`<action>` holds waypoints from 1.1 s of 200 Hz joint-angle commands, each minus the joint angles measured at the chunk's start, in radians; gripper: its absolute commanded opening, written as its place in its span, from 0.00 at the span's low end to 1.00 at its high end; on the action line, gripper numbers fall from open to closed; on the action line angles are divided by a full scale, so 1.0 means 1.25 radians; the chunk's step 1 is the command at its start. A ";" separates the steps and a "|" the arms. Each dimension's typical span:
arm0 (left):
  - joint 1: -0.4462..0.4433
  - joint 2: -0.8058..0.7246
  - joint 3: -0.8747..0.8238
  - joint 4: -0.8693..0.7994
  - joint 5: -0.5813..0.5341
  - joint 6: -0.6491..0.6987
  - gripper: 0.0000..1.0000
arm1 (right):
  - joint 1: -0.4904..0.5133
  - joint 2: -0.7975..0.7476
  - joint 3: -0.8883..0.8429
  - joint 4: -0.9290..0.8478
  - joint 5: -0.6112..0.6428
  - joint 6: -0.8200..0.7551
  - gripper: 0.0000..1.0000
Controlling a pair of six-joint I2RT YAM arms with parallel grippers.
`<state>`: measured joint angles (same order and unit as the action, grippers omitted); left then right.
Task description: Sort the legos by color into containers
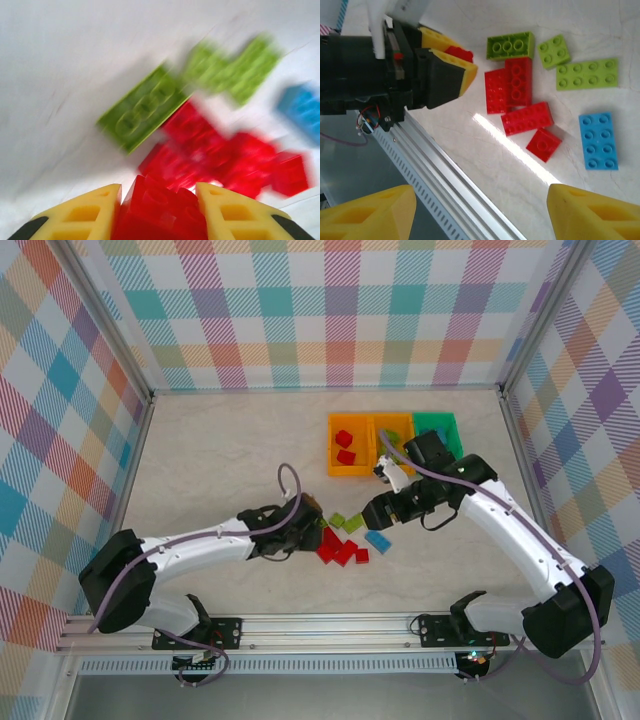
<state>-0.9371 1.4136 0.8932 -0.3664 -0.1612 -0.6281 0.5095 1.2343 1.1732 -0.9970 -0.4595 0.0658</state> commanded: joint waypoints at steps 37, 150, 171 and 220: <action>0.071 0.277 0.400 0.064 -0.109 0.176 0.20 | 0.001 -0.152 -0.074 0.218 0.226 0.088 0.76; 0.186 0.662 0.911 0.021 -0.052 0.243 0.55 | -0.001 -0.290 -0.162 0.219 0.300 0.121 0.79; 0.184 0.573 0.844 0.043 -0.019 0.242 0.55 | 0.000 -0.266 -0.165 0.224 0.312 0.133 0.78; 0.153 0.192 0.494 0.142 0.026 0.301 0.54 | 0.001 -0.181 -0.195 0.219 0.270 0.093 0.76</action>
<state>-0.7158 1.9209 1.6653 -0.2710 -0.1658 -0.3229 0.5095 0.9573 0.9550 -0.7238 -0.0834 0.2203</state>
